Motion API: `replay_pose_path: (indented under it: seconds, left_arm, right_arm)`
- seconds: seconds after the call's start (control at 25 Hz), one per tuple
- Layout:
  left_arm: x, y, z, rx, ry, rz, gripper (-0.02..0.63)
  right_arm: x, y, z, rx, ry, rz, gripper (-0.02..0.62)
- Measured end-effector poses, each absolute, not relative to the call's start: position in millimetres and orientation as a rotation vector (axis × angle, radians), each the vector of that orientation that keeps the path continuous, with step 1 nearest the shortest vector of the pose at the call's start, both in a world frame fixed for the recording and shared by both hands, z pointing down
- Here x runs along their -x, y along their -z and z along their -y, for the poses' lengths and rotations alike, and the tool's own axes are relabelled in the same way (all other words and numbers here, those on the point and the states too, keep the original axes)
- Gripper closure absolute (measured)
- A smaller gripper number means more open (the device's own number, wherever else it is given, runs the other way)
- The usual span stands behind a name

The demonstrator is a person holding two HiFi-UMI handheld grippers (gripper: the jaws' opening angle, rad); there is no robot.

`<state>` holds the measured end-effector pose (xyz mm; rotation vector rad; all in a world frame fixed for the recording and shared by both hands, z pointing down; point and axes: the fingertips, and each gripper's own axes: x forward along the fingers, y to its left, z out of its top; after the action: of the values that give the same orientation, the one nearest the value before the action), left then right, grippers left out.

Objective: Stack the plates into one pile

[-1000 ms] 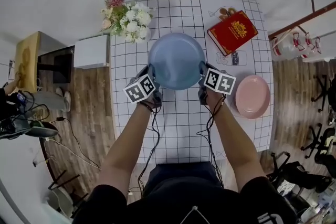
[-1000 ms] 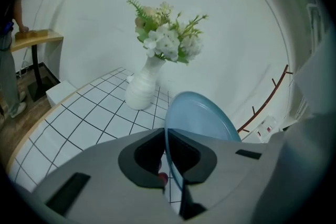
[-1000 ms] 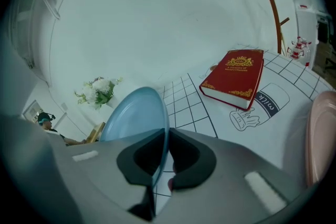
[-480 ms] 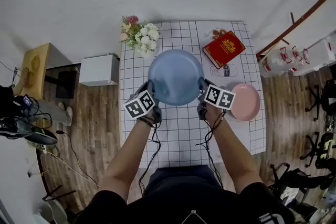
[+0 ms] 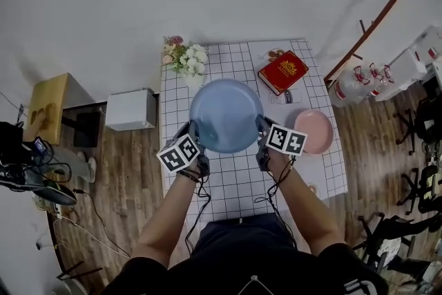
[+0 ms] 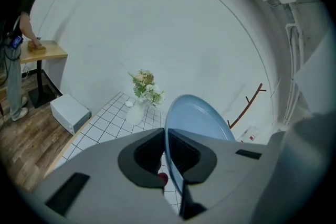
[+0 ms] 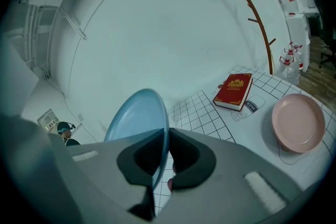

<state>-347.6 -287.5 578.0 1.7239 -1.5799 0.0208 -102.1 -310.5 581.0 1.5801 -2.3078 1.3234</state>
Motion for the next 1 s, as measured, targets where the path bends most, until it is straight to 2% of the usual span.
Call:
replay_pose_path:
  seconds: [0.44,1.0]
  left_arm:
    - [335,-534,220,-1.73,0.05,1.64,0.595]
    - [278,-523,104,-1.666,0.125,1.69,0.595]
  right_arm:
    - [94,-539,256,-1.509,-1.281,2.394,0.578]
    - [40,-524,160,-1.41,-1.251,2.433,0.577]
